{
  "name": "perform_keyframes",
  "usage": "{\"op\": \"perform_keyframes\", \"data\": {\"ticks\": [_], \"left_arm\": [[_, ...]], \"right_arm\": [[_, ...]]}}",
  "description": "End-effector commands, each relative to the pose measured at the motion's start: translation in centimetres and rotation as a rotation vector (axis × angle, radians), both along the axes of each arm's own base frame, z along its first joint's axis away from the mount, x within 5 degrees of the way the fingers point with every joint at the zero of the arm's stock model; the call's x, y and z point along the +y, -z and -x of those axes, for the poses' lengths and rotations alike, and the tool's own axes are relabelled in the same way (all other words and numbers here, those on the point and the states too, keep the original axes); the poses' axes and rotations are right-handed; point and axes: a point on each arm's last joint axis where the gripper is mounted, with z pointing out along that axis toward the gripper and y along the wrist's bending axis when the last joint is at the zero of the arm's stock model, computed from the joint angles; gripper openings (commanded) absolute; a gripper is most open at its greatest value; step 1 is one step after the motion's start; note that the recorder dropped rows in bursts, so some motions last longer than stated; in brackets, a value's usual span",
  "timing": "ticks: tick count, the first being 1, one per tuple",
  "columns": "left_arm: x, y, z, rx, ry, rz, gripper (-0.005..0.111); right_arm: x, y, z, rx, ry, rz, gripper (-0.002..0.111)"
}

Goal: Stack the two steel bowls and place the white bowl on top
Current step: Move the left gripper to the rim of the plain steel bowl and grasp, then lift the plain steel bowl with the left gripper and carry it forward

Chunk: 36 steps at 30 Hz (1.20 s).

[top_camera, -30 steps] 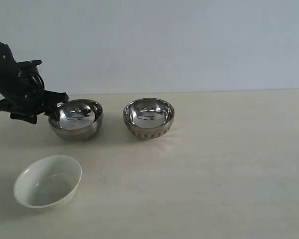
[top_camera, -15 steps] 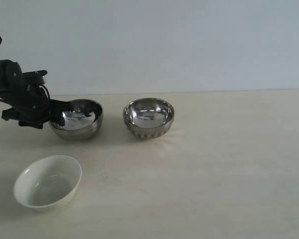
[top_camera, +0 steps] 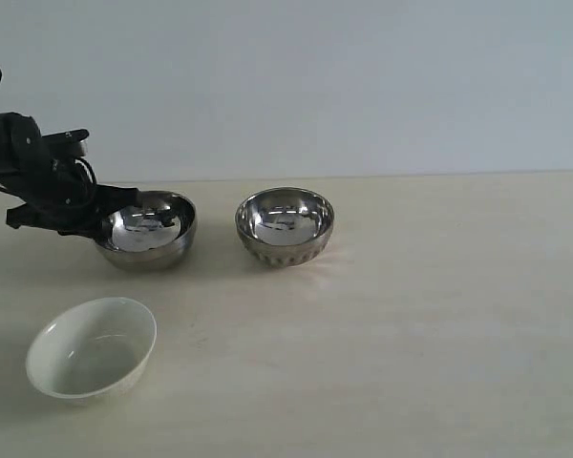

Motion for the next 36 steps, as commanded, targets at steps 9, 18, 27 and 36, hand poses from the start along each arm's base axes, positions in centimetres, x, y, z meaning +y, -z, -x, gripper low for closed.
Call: {"op": "perform_keyframes", "data": {"ticks": [9, 18, 27, 36], "left_arm": [[-0.4, -5.1, 0.5, -0.091, -0.004, 0.027, 0.004], [0.3, -11.4, 2.9, -0.104, 0.017, 0.077, 0.004], [0.7, -19.0, 7.6, -0.137, 0.088, 0.116, 0.004], [0.9, -21.9, 13.4, -0.186, 0.126, 0.107, 0.004]], "right_arm": [[0.0, 0.0, 0.0, -0.015, 0.005, 0.007, 0.000], [0.0, 0.0, 0.0, -0.015, 0.005, 0.007, 0.000], [0.0, 0.0, 0.0, -0.015, 0.005, 0.008, 0.000], [0.0, 0.0, 0.0, -0.015, 0.005, 0.008, 0.000]]}}
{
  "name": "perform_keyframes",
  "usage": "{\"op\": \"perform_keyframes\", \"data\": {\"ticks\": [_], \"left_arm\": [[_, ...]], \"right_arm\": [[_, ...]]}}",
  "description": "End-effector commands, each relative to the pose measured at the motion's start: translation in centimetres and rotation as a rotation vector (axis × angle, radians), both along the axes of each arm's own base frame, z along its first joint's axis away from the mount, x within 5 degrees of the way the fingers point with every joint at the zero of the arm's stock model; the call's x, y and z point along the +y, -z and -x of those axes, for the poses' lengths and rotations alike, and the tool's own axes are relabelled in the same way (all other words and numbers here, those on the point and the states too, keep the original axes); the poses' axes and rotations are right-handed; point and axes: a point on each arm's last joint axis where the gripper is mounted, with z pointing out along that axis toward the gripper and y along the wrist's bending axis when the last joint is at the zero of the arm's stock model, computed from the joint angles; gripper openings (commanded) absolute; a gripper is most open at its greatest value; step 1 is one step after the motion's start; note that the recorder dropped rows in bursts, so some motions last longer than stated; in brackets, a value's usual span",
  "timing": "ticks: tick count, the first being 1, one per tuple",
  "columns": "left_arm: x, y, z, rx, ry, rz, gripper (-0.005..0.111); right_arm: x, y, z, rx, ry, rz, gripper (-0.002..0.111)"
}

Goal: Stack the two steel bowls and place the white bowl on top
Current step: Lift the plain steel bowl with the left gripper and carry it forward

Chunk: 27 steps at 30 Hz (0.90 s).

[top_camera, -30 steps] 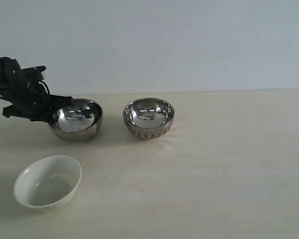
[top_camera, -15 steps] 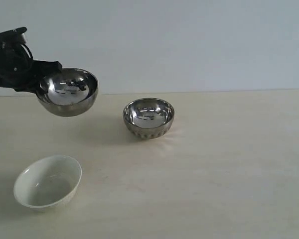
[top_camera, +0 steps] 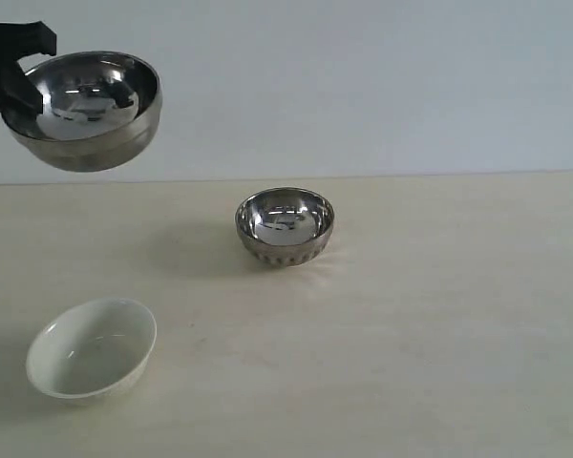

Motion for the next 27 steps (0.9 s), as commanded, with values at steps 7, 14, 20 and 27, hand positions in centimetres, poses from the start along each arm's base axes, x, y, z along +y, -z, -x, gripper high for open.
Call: {"op": "perform_keyframes", "data": {"ticks": [7, 14, 20, 27], "left_arm": [[-1.8, 0.9, 4.8, -0.003, 0.173, 0.162, 0.004], [-4.3, 4.0, 5.4, 0.006, 0.238, 0.142, 0.004], [-7.3, 6.7, 5.1, 0.095, 0.298, 0.120, 0.004], [-7.8, 10.0, 3.4, 0.146, 0.270, 0.102, 0.004]], "right_arm": [[0.0, 0.0, 0.0, -0.015, 0.005, 0.008, 0.000], [0.0, 0.0, 0.0, -0.015, 0.005, 0.008, 0.000], [0.0, 0.0, 0.0, -0.015, 0.005, 0.008, 0.000], [0.0, 0.0, 0.0, -0.015, 0.005, 0.008, 0.000]]}}
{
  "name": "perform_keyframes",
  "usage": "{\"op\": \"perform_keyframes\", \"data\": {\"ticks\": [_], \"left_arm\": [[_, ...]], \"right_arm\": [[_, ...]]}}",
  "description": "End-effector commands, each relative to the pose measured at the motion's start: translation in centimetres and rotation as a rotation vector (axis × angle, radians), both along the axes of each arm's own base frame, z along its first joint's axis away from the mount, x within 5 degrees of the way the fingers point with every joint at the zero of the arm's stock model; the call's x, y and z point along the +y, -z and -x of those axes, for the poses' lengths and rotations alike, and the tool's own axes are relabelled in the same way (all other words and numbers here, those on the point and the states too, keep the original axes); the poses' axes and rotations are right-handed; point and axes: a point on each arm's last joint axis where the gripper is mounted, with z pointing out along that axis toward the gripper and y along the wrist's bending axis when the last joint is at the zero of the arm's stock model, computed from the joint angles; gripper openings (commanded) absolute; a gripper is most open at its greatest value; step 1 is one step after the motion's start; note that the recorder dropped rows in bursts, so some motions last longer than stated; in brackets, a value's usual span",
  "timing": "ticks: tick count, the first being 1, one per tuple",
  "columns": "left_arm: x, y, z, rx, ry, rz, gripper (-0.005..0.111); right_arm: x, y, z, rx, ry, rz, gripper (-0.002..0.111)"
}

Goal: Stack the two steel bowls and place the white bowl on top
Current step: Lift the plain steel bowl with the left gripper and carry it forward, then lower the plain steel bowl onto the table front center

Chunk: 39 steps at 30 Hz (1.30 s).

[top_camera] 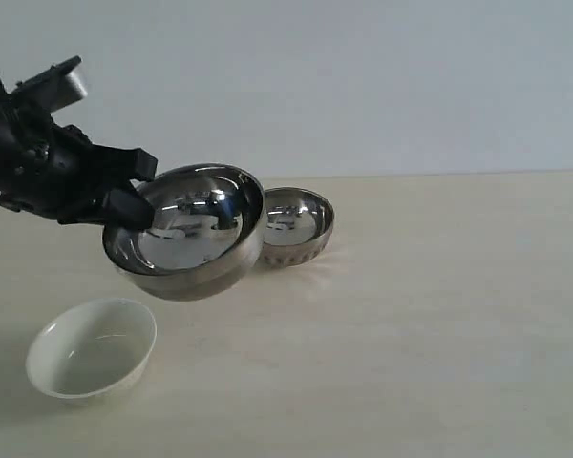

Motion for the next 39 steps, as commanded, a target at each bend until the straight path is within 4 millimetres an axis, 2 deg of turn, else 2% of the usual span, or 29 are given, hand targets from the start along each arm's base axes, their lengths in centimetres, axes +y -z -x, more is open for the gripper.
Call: {"op": "perform_keyframes", "data": {"ticks": [1, 4, 5, 8, 11, 27, 39], "left_arm": [[-0.5, 3.1, -1.0, 0.030, -0.039, -0.021, 0.004], [-1.2, 5.6, -1.2, 0.054, -0.037, -0.048, 0.004], [-2.0, 6.3, -1.0, 0.071, -0.009, -0.056, 0.004], [-3.4, 7.7, -1.0, 0.079, 0.018, -0.076, 0.004], [-3.6, 9.1, -1.4, 0.089, 0.012, -0.094, 0.004], [-3.0, 11.2, -2.2, 0.127, -0.021, -0.107, 0.004], [-3.0, 11.7, -2.3, 0.130, -0.024, -0.112, 0.004]], "right_arm": [[0.0, 0.0, 0.0, -0.015, 0.005, 0.008, 0.000], [0.0, 0.0, 0.0, -0.015, 0.005, 0.006, 0.000], [0.0, 0.0, 0.0, -0.015, 0.005, 0.006, 0.000], [0.0, 0.0, 0.0, -0.013, 0.005, 0.007, 0.000], [0.0, 0.0, 0.0, -0.013, 0.005, 0.007, 0.000], [0.0, 0.0, 0.0, -0.013, 0.005, 0.007, 0.000], [0.0, 0.0, 0.0, -0.013, 0.005, 0.007, 0.000]]}}
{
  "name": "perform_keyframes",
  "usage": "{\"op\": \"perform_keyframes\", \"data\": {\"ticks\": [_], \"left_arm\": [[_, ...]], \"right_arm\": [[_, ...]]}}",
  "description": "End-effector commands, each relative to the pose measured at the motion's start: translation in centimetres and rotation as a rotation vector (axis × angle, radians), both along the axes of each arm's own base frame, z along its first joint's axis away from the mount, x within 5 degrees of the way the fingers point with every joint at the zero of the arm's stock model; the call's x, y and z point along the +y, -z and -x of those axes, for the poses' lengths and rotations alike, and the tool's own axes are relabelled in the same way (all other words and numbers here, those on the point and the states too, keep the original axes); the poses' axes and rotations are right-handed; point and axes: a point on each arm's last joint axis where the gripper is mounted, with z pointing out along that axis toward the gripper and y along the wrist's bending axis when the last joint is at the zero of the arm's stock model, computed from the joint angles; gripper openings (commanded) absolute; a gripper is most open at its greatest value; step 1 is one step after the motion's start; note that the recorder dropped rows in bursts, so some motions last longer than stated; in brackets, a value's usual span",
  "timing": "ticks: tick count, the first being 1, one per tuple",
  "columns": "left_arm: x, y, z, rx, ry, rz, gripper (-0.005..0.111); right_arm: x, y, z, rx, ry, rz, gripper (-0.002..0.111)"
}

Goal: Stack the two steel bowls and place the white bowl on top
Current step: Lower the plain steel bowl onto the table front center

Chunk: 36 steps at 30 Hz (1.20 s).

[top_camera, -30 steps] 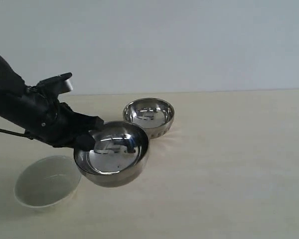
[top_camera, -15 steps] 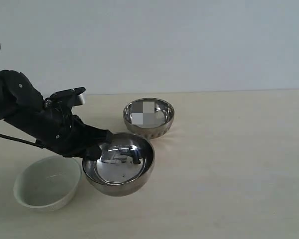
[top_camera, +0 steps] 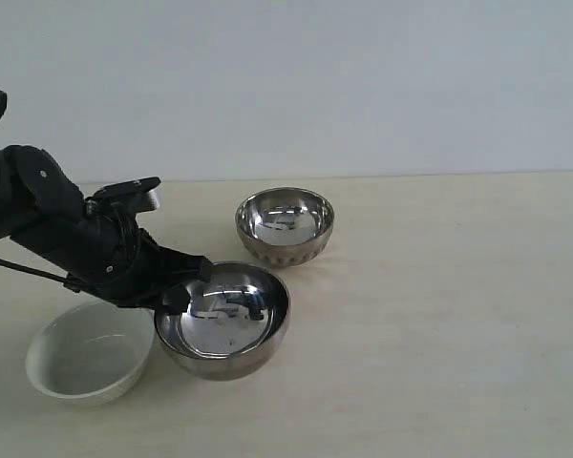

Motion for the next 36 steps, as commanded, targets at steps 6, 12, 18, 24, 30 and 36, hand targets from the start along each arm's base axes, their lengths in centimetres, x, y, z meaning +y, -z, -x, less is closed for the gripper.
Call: {"op": "perform_keyframes", "data": {"ticks": [6, 12, 18, 24, 30, 36], "left_arm": [[0.06, 1.20, -0.03, 0.030, -0.008, -0.006, 0.004], [0.04, 1.23, 0.06, 0.039, -0.003, -0.005, 0.004], [0.04, 1.17, -0.01, 0.034, -0.005, -0.004, 0.004], [0.04, 1.17, -0.01, 0.034, -0.005, -0.004, 0.021], [0.02, 1.19, 0.06, 0.041, -0.002, -0.004, 0.038], [0.01, 0.99, 0.12, 0.041, 0.001, -0.001, 0.038]], "right_arm": [[-0.04, 0.03, -0.01, -0.013, 0.005, 0.007, 0.000], [-0.05, 0.04, -0.01, -0.013, 0.005, 0.009, 0.000], [-0.05, 0.04, -0.01, -0.013, 0.005, 0.009, 0.000], [-0.04, 0.04, -0.01, -0.013, 0.005, 0.007, 0.000], [-0.04, 0.04, -0.01, -0.013, 0.005, 0.007, 0.000], [-0.04, 0.04, -0.01, -0.013, 0.005, 0.007, 0.000]]}}
